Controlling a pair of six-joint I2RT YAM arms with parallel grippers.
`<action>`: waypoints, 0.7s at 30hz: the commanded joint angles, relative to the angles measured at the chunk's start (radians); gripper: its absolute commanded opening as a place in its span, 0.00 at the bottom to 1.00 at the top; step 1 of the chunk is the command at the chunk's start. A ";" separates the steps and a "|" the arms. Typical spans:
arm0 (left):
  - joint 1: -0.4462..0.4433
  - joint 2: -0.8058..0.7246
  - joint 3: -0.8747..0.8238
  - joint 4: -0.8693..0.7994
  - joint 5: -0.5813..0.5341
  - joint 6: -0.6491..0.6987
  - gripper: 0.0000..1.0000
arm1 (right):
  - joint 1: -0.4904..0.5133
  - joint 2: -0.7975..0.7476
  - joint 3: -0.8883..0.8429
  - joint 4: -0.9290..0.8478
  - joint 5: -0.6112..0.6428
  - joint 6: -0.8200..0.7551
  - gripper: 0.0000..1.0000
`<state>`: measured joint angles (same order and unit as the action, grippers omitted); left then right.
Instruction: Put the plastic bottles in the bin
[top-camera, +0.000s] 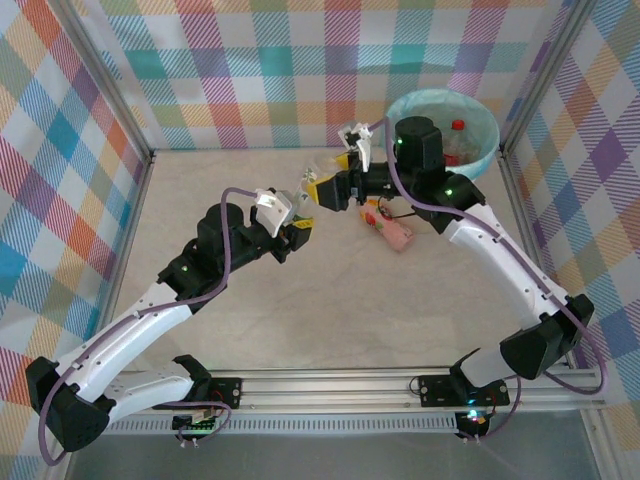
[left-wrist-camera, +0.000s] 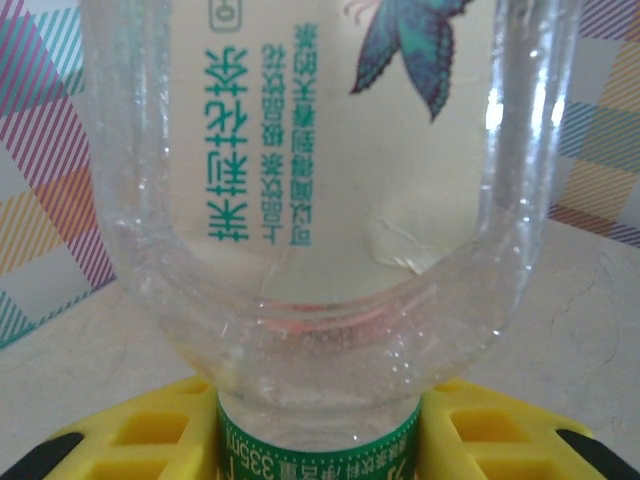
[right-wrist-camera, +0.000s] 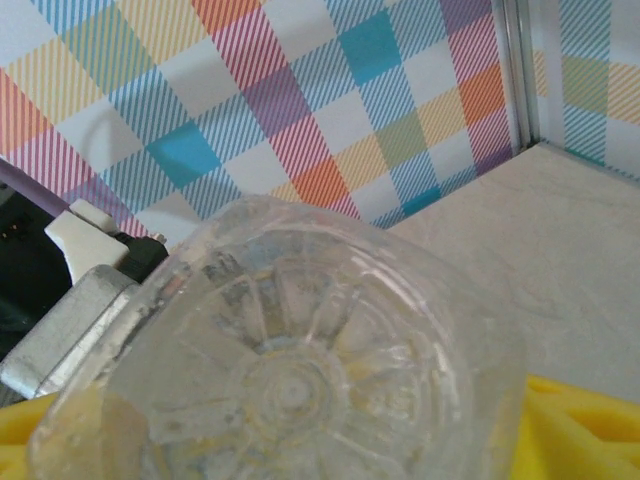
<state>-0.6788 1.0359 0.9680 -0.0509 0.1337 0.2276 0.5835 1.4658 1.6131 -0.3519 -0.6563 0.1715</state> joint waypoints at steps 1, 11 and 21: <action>0.006 0.003 0.046 -0.003 -0.019 0.013 0.21 | 0.004 0.019 0.055 0.004 0.011 0.019 0.68; 0.005 -0.006 0.051 -0.002 -0.051 0.000 0.34 | 0.004 0.022 0.096 -0.040 0.080 0.040 0.50; 0.005 -0.070 0.030 0.007 -0.109 -0.005 0.79 | -0.053 -0.037 0.213 -0.196 0.411 -0.035 0.47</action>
<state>-0.6781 1.0080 0.9897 -0.0570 0.0532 0.2241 0.5617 1.4841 1.7618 -0.4915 -0.4057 0.1776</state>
